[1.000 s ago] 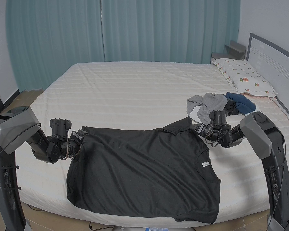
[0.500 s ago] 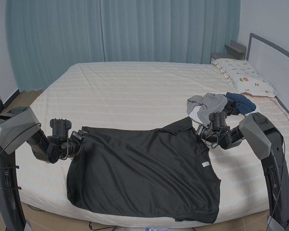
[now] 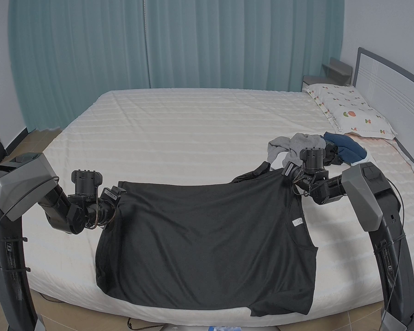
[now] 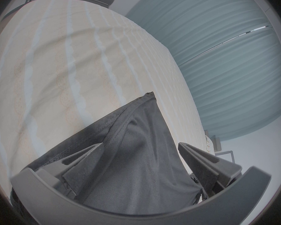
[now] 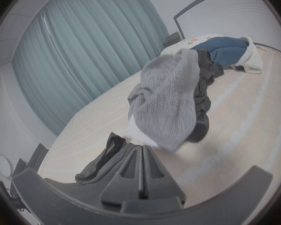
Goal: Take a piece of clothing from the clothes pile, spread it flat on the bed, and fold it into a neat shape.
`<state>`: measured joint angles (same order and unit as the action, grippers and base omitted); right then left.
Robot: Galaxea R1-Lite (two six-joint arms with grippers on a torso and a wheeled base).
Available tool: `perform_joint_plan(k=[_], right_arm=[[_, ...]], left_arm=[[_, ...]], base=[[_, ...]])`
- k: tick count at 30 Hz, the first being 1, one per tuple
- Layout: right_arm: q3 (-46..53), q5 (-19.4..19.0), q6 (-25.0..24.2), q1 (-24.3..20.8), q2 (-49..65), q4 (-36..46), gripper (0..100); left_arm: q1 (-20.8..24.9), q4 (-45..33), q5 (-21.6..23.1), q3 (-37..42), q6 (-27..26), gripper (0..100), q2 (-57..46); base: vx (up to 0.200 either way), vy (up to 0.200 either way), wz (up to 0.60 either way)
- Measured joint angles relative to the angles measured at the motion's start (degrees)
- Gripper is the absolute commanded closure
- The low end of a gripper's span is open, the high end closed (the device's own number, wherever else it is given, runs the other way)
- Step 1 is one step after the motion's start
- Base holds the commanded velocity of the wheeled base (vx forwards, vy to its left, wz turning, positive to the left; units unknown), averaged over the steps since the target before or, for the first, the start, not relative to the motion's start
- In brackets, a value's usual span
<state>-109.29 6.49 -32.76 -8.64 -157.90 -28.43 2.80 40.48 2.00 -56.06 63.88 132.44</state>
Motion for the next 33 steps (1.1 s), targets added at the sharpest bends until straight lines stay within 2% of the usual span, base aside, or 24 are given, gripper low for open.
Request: perform_joint_plan(k=[11, 12, 22, 28, 33], right_arm=[[-3.1, 1.6, 0.7, 0.3, -3.3, -1.9, 100], [-3.1, 1.6, 0.7, 0.4, -3.4, -1.9, 0], [1.6, 1.5, 0.7, 0.4, -2.2, -2.5, 0], [10.4, 1.0, 0.4, 0.6, 2.2, -5.2, 0], [21.5, -0.2, -0.2, 0.8, 7.2, -7.8, 0]], left_arm=[[0.0, 0.1, 0.0, 0.0, 0.0, 0, 0.0], [0.0, 0.1, 0.0, 0.0, 0.0, 0, 0.0], [0.0, 0.0, 0.0, 0.0, 0.0, 0, 0.0], [0.0, -0.3, 0.2, 0.2, -0.2, 0, -0.5], [-0.2, -0.3, 0.5, 1.0, -0.9, 0, -1.4]], base=[[0.0, 0.0, 0.0], [0.0, 0.0, 0.0], [0.0, 0.0, 0.0], [0.0, 0.0, 0.0], [0.0, 0.0, 0.0]])
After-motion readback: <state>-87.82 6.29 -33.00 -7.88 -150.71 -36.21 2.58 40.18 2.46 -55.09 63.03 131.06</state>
